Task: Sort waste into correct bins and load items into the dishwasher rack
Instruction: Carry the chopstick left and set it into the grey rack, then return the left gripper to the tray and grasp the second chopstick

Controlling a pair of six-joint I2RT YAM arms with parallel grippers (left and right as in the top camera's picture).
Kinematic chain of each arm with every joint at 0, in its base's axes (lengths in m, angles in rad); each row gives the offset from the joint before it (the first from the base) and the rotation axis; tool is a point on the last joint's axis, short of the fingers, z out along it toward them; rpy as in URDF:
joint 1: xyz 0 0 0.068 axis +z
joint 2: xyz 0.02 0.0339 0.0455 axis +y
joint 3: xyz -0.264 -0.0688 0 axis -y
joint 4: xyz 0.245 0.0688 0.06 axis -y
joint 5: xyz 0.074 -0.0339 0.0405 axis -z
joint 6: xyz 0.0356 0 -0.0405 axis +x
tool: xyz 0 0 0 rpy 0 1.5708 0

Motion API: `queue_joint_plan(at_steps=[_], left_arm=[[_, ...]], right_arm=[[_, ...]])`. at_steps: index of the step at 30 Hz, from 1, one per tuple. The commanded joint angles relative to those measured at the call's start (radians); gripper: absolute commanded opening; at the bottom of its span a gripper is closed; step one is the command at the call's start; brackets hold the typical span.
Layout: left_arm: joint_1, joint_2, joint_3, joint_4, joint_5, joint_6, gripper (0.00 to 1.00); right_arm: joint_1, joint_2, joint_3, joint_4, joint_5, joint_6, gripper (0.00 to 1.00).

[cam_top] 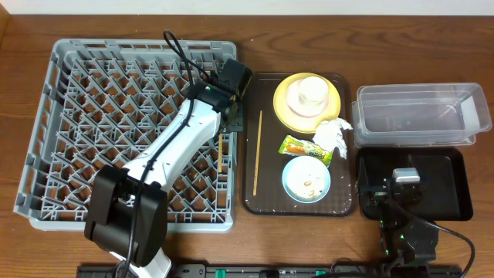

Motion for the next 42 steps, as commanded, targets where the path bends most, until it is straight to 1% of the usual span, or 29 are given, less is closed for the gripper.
queue_joint_plan(at_steps=[1, 4, 7, 13, 15, 16, 17, 18, 19, 23, 27, 32, 36, 37, 38, 42], left_arm=[[0.001, 0.006, -0.003, -0.003, -0.004, 0.013, 0.07], [0.002, 0.006, -0.003, -0.005, 0.035, 0.013, 0.07], [0.001, 0.006, -0.003, -0.004, 0.082, 0.013, 0.09], [0.002, 0.006, -0.003, -0.006, 0.082, 0.013, 0.11], [0.002, 0.006, -0.003, -0.006, 0.081, 0.013, 0.17], [0.002, 0.006, -0.003, -0.006, 0.082, 0.013, 0.26], [0.002, 0.006, -0.003, -0.005, 0.082, 0.013, 0.33], [0.002, 0.006, -0.003, -0.006, 0.082, 0.013, 0.37], [0.002, 0.005, -0.003, -0.006, 0.082, 0.013, 0.38], [0.002, -0.012, 0.010, -0.011, 0.082, 0.013, 0.38], [0.001, -0.074, 0.032, -0.033, 0.089, 0.013, 0.38], [0.001, -0.188, 0.032, -0.066, 0.161, 0.012, 0.38], [0.001, -0.240, 0.031, -0.114, 0.220, 0.012, 0.38], [0.001, -0.241, 0.031, -0.125, 0.230, 0.012, 0.37], [-0.001, -0.241, 0.030, -0.137, 0.240, 0.011, 0.31], [-0.026, -0.231, -0.005, -0.139, 0.254, 0.003, 0.19]], right_arm=[[-0.009, -0.001, -0.001, -0.003, 0.000, -0.005, 0.99], [-0.009, -0.001, -0.001, -0.003, 0.000, -0.005, 0.99], [-0.009, -0.001, -0.001, -0.003, 0.000, -0.005, 0.99], [-0.009, -0.001, -0.001, -0.004, 0.000, -0.005, 0.99], [-0.009, -0.001, -0.001, -0.003, 0.000, -0.005, 0.99], [-0.009, -0.001, -0.001, -0.003, 0.000, -0.005, 0.99], [-0.009, -0.001, -0.001, -0.004, 0.000, -0.005, 0.99], [-0.009, -0.001, -0.001, -0.004, 0.000, -0.005, 0.99], [-0.009, -0.001, -0.001, -0.003, 0.000, -0.005, 0.99], [-0.009, -0.001, -0.001, -0.003, 0.000, -0.005, 0.99], [-0.009, -0.001, -0.001, -0.003, 0.000, -0.005, 0.99], [-0.009, -0.001, -0.001, -0.004, 0.000, -0.005, 0.99], [-0.009, -0.001, -0.001, -0.003, 0.000, -0.005, 0.99], [-0.009, -0.001, -0.001, -0.004, 0.000, -0.005, 0.99], [-0.009, -0.001, -0.001, -0.004, 0.000, -0.005, 0.99], [-0.009, -0.001, -0.001, -0.003, 0.000, -0.005, 0.99]])
